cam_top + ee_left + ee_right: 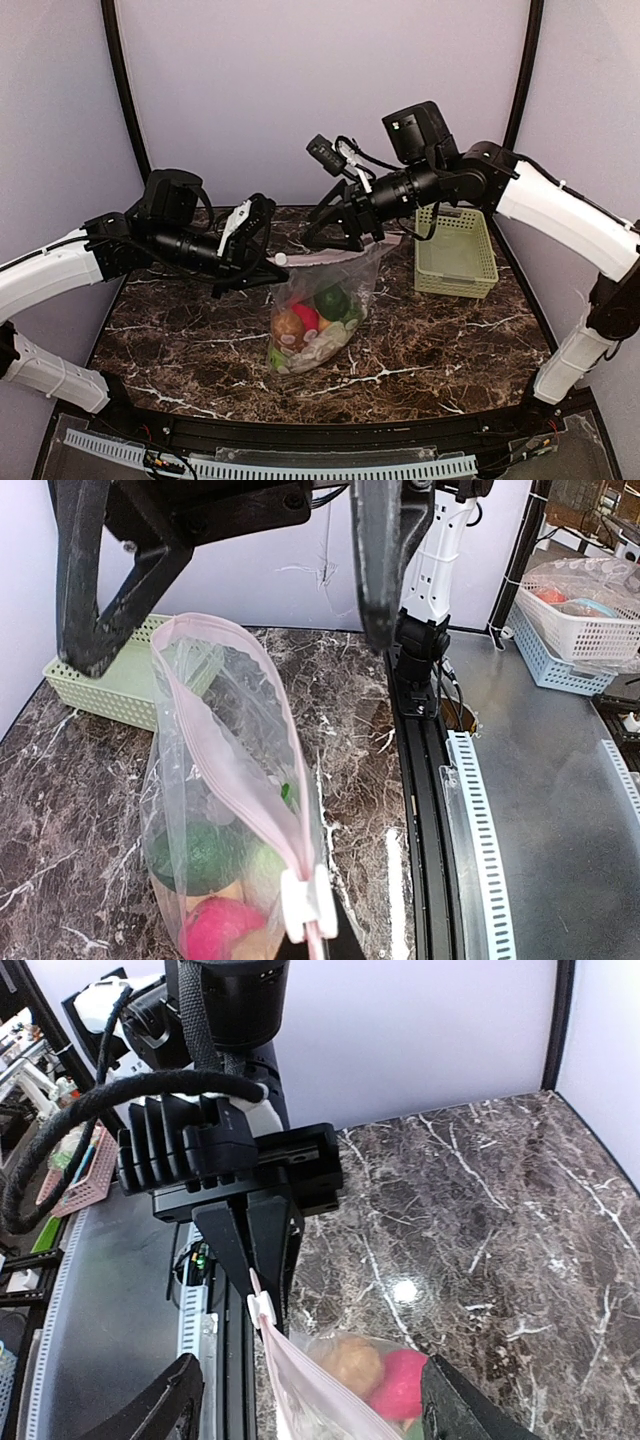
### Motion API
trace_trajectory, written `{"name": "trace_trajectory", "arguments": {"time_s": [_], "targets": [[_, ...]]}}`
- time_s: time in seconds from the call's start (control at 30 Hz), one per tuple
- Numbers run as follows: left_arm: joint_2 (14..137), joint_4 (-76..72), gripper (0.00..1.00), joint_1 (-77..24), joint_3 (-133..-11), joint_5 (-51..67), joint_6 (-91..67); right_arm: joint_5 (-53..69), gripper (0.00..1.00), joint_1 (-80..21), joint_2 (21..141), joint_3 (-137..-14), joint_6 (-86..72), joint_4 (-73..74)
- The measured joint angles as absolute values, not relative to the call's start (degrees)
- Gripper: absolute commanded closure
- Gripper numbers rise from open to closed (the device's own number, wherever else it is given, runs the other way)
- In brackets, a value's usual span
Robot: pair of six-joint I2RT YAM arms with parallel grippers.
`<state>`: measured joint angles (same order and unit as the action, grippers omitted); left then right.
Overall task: Place the food in the zip-top bag and seal the zipper
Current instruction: Hold the zipper food storage bag at the center of the board, then hold the zipper from the zipper food storage bag.
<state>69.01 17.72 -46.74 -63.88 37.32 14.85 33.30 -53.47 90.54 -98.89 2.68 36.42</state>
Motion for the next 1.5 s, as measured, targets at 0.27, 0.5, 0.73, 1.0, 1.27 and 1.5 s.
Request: {"name": "trace_trajectory", "arguments": {"time_s": [0.27, 0.5, 0.73, 1.0, 1.27, 1.5], "targets": [[68.60, 19.05, 0.99, -46.74, -63.88, 37.50, 16.34, 43.18, 0.40, -53.41, 98.39, -103.77, 4.62, 38.79], [68.58, 19.27, 0.99, -46.74, -63.88, 38.13, 16.56, 48.90, 0.50, -53.56, 101.86, -106.24, 5.80, 39.64], [68.58, 19.44, 0.99, -46.74, -63.88, 38.61, 16.53, 51.66, 0.60, -53.67, 103.63, -107.74, 6.79, 40.45], [68.58, 19.44, 0.99, -46.74, -63.88, 38.52, 16.53, 52.80, 0.75, -54.22, 105.27, -108.86, 7.81, 41.65], [68.58, 19.68, 0.99, -46.74, -63.88, 38.20, 16.49, 52.49, 0.99, -54.48, 105.27, -108.90, 8.01, 42.22], [68.58, 20.05, 0.99, -46.74, -63.88, 37.26, 16.49, 50.85, 1.00, -54.59, 105.21, -108.95, 8.34, 42.26]]}}
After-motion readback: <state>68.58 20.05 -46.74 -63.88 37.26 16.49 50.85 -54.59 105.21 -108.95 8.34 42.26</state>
